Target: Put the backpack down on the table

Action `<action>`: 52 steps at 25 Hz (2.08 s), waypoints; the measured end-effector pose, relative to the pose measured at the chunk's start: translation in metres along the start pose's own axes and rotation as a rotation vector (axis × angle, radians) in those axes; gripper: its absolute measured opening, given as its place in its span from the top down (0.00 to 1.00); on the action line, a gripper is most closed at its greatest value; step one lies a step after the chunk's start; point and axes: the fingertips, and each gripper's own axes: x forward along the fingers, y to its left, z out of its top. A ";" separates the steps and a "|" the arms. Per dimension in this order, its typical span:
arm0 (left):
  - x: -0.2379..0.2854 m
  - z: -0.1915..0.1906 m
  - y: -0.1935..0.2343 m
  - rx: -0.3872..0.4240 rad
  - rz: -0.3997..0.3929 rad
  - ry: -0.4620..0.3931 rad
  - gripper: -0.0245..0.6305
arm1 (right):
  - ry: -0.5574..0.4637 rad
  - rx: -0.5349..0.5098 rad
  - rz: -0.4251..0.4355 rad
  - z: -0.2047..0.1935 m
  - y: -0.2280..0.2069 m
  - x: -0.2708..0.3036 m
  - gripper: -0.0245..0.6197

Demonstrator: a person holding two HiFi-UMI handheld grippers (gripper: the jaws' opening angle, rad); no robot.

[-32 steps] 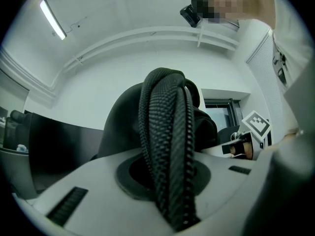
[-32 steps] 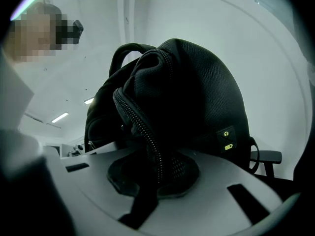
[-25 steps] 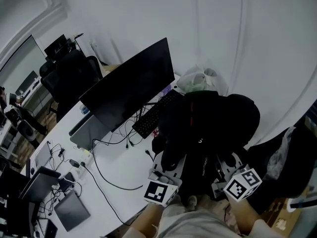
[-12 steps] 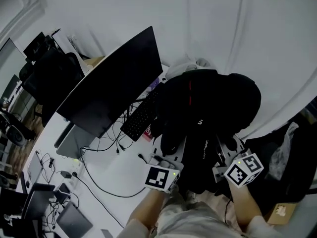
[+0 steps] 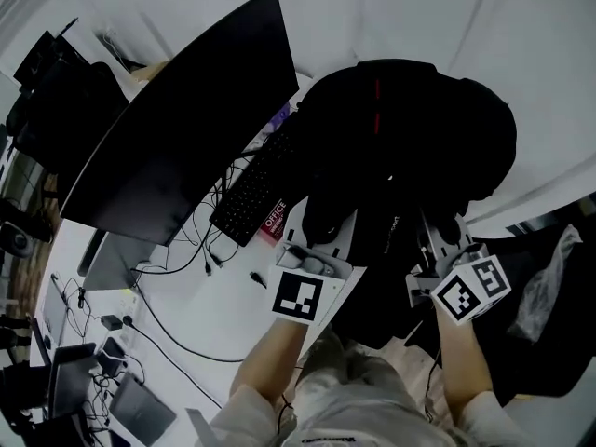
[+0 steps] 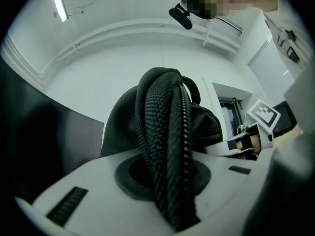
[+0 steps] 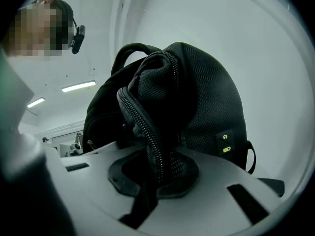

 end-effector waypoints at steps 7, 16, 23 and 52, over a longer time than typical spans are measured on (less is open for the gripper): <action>0.023 -0.016 0.036 0.023 0.053 -0.024 0.89 | -0.063 -0.077 -0.043 -0.001 -0.007 0.039 0.92; 0.040 -0.064 0.060 0.034 0.088 -0.019 0.89 | -0.103 -0.177 -0.146 -0.035 -0.030 0.068 0.92; 0.042 -0.084 0.067 0.068 0.075 -0.023 0.88 | -0.152 -0.225 -0.185 -0.049 -0.037 0.077 0.91; -0.055 -0.082 0.024 0.161 0.129 0.091 0.72 | -0.084 -0.342 -0.054 -0.086 0.012 -0.007 0.82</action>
